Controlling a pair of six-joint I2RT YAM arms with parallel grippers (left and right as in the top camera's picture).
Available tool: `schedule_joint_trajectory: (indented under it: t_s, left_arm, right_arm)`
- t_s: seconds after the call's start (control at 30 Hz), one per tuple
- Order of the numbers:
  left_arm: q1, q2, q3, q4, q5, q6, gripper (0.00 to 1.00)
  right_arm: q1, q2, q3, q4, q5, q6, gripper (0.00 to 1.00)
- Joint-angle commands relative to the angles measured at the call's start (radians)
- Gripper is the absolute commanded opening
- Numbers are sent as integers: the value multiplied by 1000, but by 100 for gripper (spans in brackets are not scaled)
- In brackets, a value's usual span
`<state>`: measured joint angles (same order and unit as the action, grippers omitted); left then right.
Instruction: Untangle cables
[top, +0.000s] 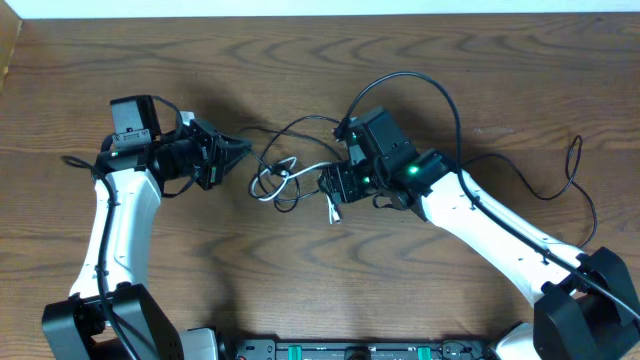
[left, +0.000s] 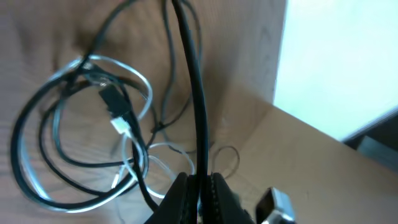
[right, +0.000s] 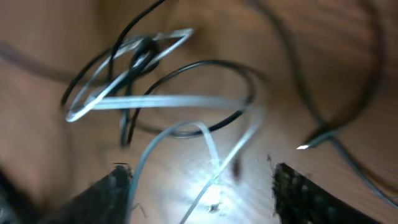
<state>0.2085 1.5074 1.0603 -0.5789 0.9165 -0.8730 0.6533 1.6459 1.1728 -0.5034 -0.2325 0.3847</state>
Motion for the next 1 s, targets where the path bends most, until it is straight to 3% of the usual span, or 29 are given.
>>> schedule_joint_trajectory:
  t_s: [0.0, 0.3, 0.37, 0.5, 0.6, 0.97]
  left_arm:
    - [-3, -6, 23, -52, -128, 62, 8]
    - [-101, -5, -14, -121, -426, 96, 9]
    - [-132, -5, -17, -121, -479, 124, 17]
    - [-197, -5, -17, -120, -555, 229, 57]
    - [-223, -5, -2, -126, -574, 319, 69]
    - [-253, -2, 148, -360, -601, 474, 72]
  right_arm:
    - [2, 10, 10, 2, 138, 30, 77]
    - [-2, 10, 10, 2, 231, 30, 82]
    - [-5, 10, 10, 2, 230, 30, 83]
    - [-6, 10, 10, -2, 235, 29, 85]
    - [-16, 10, 10, -5, 242, 30, 88]
    - [-159, 10, 10, -21, 230, 120, 92]
